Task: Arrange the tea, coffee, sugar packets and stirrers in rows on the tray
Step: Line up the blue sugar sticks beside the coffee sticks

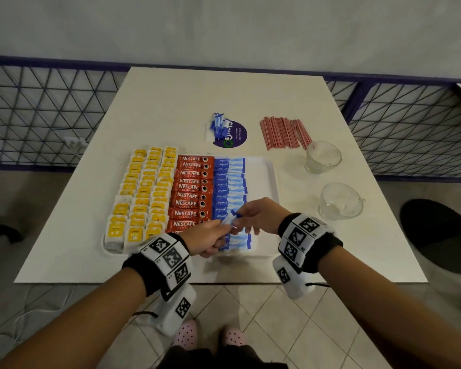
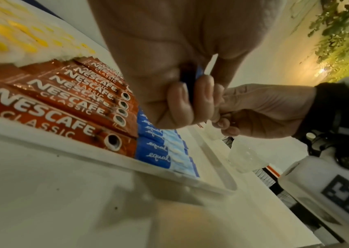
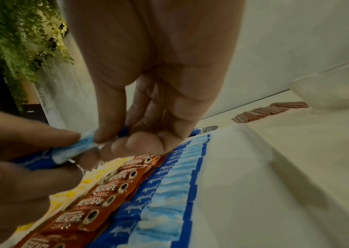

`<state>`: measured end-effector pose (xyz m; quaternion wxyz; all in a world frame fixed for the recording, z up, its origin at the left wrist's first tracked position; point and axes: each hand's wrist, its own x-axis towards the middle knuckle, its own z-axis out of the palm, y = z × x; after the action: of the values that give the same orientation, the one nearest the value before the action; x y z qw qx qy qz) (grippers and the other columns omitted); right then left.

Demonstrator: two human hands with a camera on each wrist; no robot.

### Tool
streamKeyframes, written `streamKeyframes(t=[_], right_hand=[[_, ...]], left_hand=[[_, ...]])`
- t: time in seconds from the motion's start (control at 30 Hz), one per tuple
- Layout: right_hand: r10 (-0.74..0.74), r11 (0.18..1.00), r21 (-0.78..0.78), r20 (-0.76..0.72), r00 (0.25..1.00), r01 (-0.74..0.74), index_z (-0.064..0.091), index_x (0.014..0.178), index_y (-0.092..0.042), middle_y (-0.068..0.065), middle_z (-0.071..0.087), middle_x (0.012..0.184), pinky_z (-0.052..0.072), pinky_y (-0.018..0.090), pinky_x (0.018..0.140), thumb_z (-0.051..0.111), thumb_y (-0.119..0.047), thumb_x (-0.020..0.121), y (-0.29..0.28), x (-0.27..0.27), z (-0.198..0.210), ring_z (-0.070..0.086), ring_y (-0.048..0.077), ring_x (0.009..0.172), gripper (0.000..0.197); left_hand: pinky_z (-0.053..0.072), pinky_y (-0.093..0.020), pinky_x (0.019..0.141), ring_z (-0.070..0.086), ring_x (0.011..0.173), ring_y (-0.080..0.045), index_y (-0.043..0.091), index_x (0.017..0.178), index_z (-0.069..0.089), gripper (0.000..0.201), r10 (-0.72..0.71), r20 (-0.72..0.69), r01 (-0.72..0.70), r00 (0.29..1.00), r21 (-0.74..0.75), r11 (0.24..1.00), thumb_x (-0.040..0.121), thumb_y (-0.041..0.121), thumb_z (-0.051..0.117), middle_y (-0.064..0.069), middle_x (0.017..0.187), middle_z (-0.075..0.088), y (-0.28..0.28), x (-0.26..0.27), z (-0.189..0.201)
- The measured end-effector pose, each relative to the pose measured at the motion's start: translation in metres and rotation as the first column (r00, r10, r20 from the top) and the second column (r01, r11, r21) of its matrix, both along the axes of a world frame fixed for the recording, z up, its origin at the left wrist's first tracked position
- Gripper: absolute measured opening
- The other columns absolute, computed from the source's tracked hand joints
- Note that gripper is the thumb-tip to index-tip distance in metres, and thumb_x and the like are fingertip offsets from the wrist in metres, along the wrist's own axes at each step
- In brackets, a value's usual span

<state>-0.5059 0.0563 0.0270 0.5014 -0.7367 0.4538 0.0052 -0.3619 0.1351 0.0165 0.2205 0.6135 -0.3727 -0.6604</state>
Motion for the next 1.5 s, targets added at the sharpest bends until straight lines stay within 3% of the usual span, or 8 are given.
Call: streamKeyframes(t=[0.2,0.4,0.53,0.73,0.83,0.93,1.2,1.5], right_hand=[[-0.092,0.990,0.110,0.036,0.995,0.088,0.055,0.070,-0.016,-0.004,0.062,0.064,0.041,0.015,0.048,0.059,-0.012,0.089,-0.006,-0.008,0.000,0.052,0.005,0.053,0.020],[-0.029,0.994,0.108,-0.055,0.998,0.035,0.055,0.069,-0.018,-0.003,0.059,0.068,0.042,0.015,0.051,0.063,-0.018,0.086,-0.002,-0.013,-0.001,0.052,0.006,0.058,0.019],[-0.044,0.995,0.090,-0.042,0.998,0.047,0.056,0.076,-0.017,-0.004,0.058,0.068,0.043,0.012,0.048,0.062,-0.018,0.087,0.002,-0.015,-0.007,0.052,0.006,0.058,0.013],[-0.037,0.992,0.112,-0.150,0.988,0.054,0.059,0.081,-0.015,-0.005,0.056,0.067,0.040,0.011,0.042,0.056,-0.013,0.090,0.011,-0.020,-0.023,0.049,0.005,0.058,0.010],[-0.043,0.995,0.081,-0.193,0.980,0.060,0.058,0.072,-0.020,-0.008,0.055,0.064,0.038,0.008,0.041,0.057,-0.015,0.089,0.015,-0.020,-0.029,0.048,0.003,0.053,0.018],[-0.056,0.998,0.023,-0.230,0.971,0.063,0.068,0.094,-0.013,-0.008,0.054,0.063,0.032,0.002,0.039,0.059,-0.019,0.088,0.020,-0.022,-0.033,0.045,0.000,0.054,0.013],[-0.095,0.995,-0.066,-0.344,0.934,0.077,0.068,0.098,-0.013,0.005,0.068,0.103,0.045,0.025,0.084,0.064,-0.038,0.083,0.022,-0.016,-0.040,0.056,0.014,0.087,0.030],[-0.155,0.988,-0.067,-0.327,0.932,0.140,0.065,0.093,-0.013,0.009,0.067,0.105,0.048,0.028,0.087,0.064,-0.033,0.084,0.025,-0.014,-0.039,0.056,0.016,0.088,0.022]], left_hand=[[0.020,-0.013,0.032,0.026,0.029,-0.002,0.012,0.092,0.047,0.019,0.124,-0.069,-0.125,0.990,-0.007,0.992,0.100,0.024,0.035,0.000,0.057,0.034,0.003,0.008,0.003],[0.033,-0.006,0.043,0.045,0.048,0.003,0.007,0.114,0.055,0.030,0.053,0.295,0.023,0.954,-0.250,0.968,0.097,0.028,0.044,0.010,0.067,0.048,0.010,0.015,-0.004],[0.037,-0.008,0.058,0.049,0.068,-0.002,0.017,0.100,0.058,0.020,0.053,0.434,0.095,0.899,-0.312,0.945,0.093,0.035,0.050,0.010,0.076,0.054,0.010,0.018,-0.012],[0.046,-0.032,0.083,0.060,0.089,-0.019,0.036,0.078,0.056,0.013,-0.038,0.547,0.237,0.836,-0.297,0.925,0.089,0.030,0.059,0.004,0.087,0.064,0.012,0.022,-0.021],[0.045,-0.029,0.077,0.060,0.087,-0.018,0.027,0.090,0.063,0.009,-0.122,0.630,0.335,0.767,-0.232,0.913,0.090,0.035,0.058,0.002,0.088,0.065,0.013,0.020,-0.021],[0.038,-0.023,0.063,0.052,0.078,-0.013,0.023,0.099,0.063,0.020,-0.197,0.741,0.447,0.643,-0.154,0.881,0.091,0.039,0.054,0.007,0.080,0.056,0.012,0.017,-0.020],[0.044,-0.026,0.075,0.058,0.089,-0.016,0.025,0.105,0.061,0.021,-0.197,0.790,0.487,0.580,-0.143,0.861,0.093,0.038,0.051,0.002,0.097,0.065,0.009,0.017,-0.021],[0.046,-0.029,0.079,0.060,0.094,-0.016,0.025,0.102,0.062,0.021,-0.226,0.839,0.555,0.495,-0.105,0.825,0.093,0.040,0.050,0.002,0.101,0.066,0.008,0.015,-0.020]])
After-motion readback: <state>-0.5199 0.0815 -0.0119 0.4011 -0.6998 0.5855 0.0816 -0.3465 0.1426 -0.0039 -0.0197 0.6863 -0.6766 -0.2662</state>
